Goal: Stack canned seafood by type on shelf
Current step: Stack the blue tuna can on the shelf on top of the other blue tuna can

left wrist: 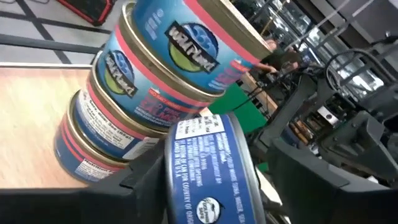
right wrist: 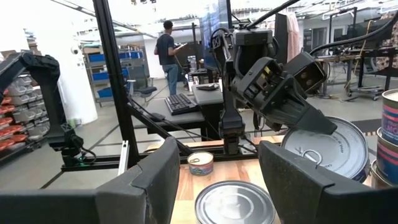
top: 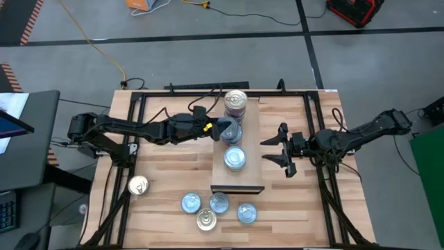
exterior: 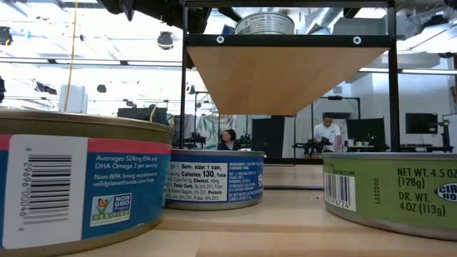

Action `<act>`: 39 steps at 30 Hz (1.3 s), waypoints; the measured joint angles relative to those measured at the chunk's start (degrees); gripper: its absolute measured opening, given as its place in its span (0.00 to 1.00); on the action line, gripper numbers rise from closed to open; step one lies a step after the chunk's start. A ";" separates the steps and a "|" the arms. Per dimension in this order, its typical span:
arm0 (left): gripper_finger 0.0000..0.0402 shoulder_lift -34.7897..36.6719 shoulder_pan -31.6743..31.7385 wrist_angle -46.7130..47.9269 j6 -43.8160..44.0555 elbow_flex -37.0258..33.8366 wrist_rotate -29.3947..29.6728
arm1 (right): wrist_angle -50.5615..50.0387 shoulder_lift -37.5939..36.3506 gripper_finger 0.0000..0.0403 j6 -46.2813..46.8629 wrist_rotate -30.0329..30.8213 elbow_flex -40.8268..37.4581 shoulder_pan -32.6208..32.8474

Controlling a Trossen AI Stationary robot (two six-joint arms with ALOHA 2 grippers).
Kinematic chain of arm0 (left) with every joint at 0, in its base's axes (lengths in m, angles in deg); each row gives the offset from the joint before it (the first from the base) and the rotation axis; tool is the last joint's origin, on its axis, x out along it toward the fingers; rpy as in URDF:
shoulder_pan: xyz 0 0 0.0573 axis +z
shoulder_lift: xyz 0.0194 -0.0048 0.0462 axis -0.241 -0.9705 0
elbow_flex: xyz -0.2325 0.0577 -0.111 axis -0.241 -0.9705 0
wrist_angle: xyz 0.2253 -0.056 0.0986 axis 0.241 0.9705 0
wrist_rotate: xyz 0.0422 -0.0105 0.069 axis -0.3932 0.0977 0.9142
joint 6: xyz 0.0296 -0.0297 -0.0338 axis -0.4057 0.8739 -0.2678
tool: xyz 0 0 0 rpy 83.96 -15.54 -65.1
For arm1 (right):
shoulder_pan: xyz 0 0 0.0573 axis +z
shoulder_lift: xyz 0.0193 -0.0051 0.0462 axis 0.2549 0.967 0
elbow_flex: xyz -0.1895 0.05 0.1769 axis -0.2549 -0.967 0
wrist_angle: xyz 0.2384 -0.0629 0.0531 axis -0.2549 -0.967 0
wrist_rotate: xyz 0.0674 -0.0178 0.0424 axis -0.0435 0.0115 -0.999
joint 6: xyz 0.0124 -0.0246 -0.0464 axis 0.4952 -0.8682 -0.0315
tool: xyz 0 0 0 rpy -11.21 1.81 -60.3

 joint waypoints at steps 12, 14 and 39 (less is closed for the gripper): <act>0.58 0.02 -0.04 4.34 2.07 0.00 -0.58 | -0.62 0.00 0.60 2.96 -0.02 0.00 0.00; 0.54 0.02 -0.04 4.68 3.27 0.02 -0.53 | -0.63 0.00 0.60 2.96 -0.02 0.00 0.00; 0.35 -5.55 -0.90 -8.47 8.26 0.02 -2.04 | -0.46 0.02 0.60 2.87 -0.02 0.00 0.00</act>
